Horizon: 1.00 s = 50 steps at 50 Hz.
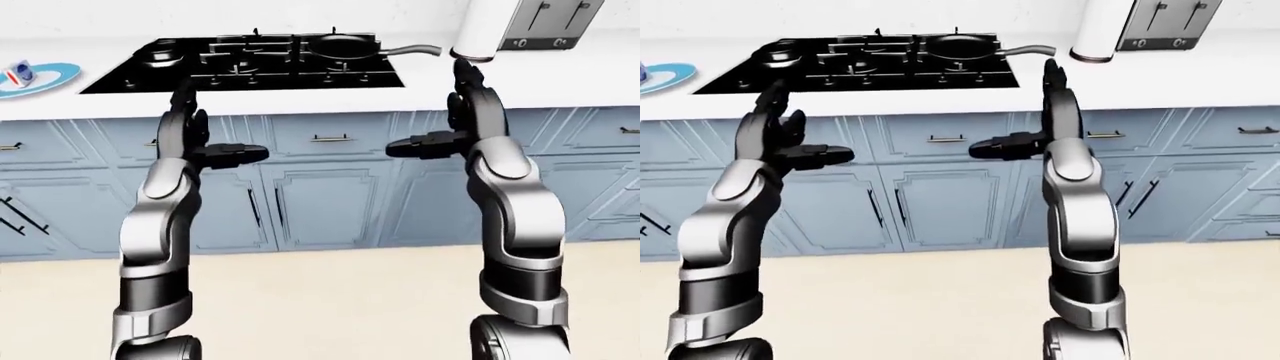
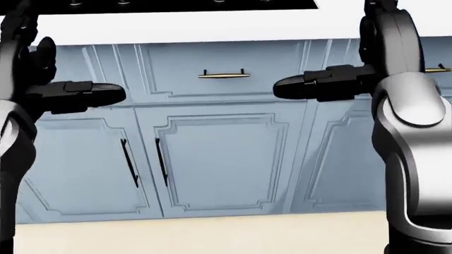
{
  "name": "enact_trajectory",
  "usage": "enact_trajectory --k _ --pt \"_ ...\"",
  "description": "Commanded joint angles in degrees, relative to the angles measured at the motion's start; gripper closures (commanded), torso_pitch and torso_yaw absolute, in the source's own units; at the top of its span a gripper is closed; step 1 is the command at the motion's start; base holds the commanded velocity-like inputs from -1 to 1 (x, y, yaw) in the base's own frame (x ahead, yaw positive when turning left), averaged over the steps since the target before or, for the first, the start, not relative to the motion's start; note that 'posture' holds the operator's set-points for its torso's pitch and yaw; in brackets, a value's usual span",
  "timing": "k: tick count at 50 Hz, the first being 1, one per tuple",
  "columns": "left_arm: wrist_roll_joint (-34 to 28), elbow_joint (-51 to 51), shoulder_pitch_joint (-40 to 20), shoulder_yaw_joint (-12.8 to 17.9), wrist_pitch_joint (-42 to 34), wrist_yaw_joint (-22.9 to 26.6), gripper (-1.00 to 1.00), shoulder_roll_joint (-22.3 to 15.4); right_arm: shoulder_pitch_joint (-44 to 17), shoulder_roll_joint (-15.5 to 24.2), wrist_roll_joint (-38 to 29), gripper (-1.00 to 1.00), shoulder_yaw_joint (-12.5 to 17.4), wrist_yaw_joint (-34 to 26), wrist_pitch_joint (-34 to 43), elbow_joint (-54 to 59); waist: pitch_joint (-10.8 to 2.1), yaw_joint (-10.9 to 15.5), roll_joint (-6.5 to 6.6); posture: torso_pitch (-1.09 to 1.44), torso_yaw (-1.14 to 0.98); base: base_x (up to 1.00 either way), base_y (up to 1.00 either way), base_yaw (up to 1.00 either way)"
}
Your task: Pick the cream cheese stick from the plate and place it in the pan.
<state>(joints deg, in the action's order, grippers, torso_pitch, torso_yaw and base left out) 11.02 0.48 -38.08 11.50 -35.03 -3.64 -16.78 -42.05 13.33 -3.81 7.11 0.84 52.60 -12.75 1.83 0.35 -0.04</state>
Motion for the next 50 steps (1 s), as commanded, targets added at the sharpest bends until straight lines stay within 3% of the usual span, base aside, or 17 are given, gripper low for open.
enact_trajectory --k 1,5,6,11,15,17,18,19,21,29,31,33,36,39,42,44,50 --pt "0.45 -3.06 -2.31 0.51 0.13 -0.1 -1.0 -1.06 -2.21 0.82 -0.56 -1.0 0.25 -0.34 -0.01 -2.24 -1.47 -0.03 0.15 0.0 0.0 0.0 0.0 0.0" --pt "0.23 -2.87 -2.03 0.61 0.11 -0.18 -1.0 -1.44 -1.99 0.93 -0.54 -1.0 0.62 -1.07 0.66 -2.76 -1.32 0.0 0.21 0.0 0.0 0.0 0.01 0.0" --pt "0.32 -3.56 -1.81 0.76 -0.35 -0.47 -1.0 -1.38 -2.1 1.18 -0.48 -1.0 0.67 -1.46 1.32 -3.37 -2.47 -0.25 0.46 0.0 0.0 0.0 0.36 0.0" --pt "0.33 -3.32 -2.16 0.65 -0.48 -0.7 -1.0 -1.39 -1.97 1.39 -0.4 -1.0 1.0 -1.9 1.55 -3.49 -2.91 -0.53 -1.6 0.0 0.0 0.0 0.4 0.0" --pt "0.41 -3.79 -1.73 0.6 -0.64 -0.78 -1.0 -1.2 -1.28 1.22 -0.3 -1.0 1.0 -2.0 1.19 -3.67 -1.57 -1.02 0.54 0.0 0.0 0.0 0.4 0.0" --pt "0.37 -3.39 -1.47 0.59 0.03 -0.65 -1.0 -1.1 -0.92 1.08 -0.38 -1.0 0.84 -1.96 1.28 -4.04 -1.45 -1.31 2.94 0.0 0.0 0.0 0.4 0.0" --pt "0.47 -3.69 -1.57 0.64 -0.37 -0.72 -1.0 -1.12 -0.73 0.96 -0.4 -1.0 0.79 -1.94 1.25 -4.17 -2.23 -1.34 5.72 0.0 0.0 0.0 0.4 0.0" --pt "0.51 -3.71 -1.48 0.68 -0.31 -0.7 -1.0 -1.12 -0.62 0.9 -0.49 -1.0 0.66 -1.94 1.33 -4.33 -2.53 -1.37 5.79 0.0 0.0 0.0 0.41 0.0" --pt "0.63 -4.06 -1.38 0.72 -0.58 -0.75 -1.0 -1.13 -0.52 0.77 -0.56 -1.0 0.62 -1.92 1.51 -4.6 -1.36 -1.31 4.37 0.0 0.0 0.0 0.4 0.0" --pt "0.84 -4.07 -0.9 0.7 -0.37 -0.75 -1.0 -0.98 0.13 0.2 -1.27 -1.0 0.17 -2.08 0.89 -4.38 -1.22 -1.26 -1.08 0.0 0.0 0.0 0.4 0.0" --pt "0.98 -4.48 -0.67 0.82 -0.58 -0.73 -1.0 -1.01 -0.04 0.04 -1.45 -1.0 0.03 -2.19 1.07 -4.46 -1.48 -1.21 -3.59 0.0 0.0 0.0 0.41 0.0" --pt "1.05 -4.52 -0.53 0.85 -0.53 -0.7 -1.0 -1.01 0.07 -0.14 -1.48 -1.0 0.04 -2.21 0.96 -4.53 -1.48 -1.49 -2.56 0.0 0.0 0.0 0.4 0.0" --pt "0.95 -3.92 -0.42 0.76 0.14 -0.67 -1.0 -0.9 0.17 -0.28 -1.49 -1.0 0.04 -2.27 0.98 -4.58 -2.48 -0.99 -3.04 0.0 0.0 0.0 0.4 0.0" --pt "0.75 -3.8 -0.21 0.56 0.31 -0.6 -1.0 -0.88 0.54 -0.49 -1.46 -1.0 -0.06 -2.33 0.52 -4.34 -1.8 -0.87 -1.46 0.0 0.0 0.0 0.4 0.0" --pt "0.73 -3.78 -0.86 0.55 -0.34 -0.72 -1.0 -0.88 0.1 -0.34 -1.51 -1.0 0.01 -2.51 0.54 -3.91 -1.31 -1.15 1.52 0.0 0.0 0.0 0.41 0.0" --pt "0.69 -4.02 -0.36 0.53 -0.16 -0.68 -1.0 -0.74 0.43 -0.48 -1.59 -1.0 -0.22 -2.59 0.58 -4.17 -2.51 -1.29 6.26 0.0 0.0 0.0 0.4 0.0" --pt "0.68 -4.01 0.01 0.56 -0.11 -0.54 -1.0 -0.49 1.48 -0.81 -1.78 -1.0 -0.19 -2.67 0.15 -4.52 -1.69 -0.91 2.11 0.0 0.0 0.0 0.4 0.0"
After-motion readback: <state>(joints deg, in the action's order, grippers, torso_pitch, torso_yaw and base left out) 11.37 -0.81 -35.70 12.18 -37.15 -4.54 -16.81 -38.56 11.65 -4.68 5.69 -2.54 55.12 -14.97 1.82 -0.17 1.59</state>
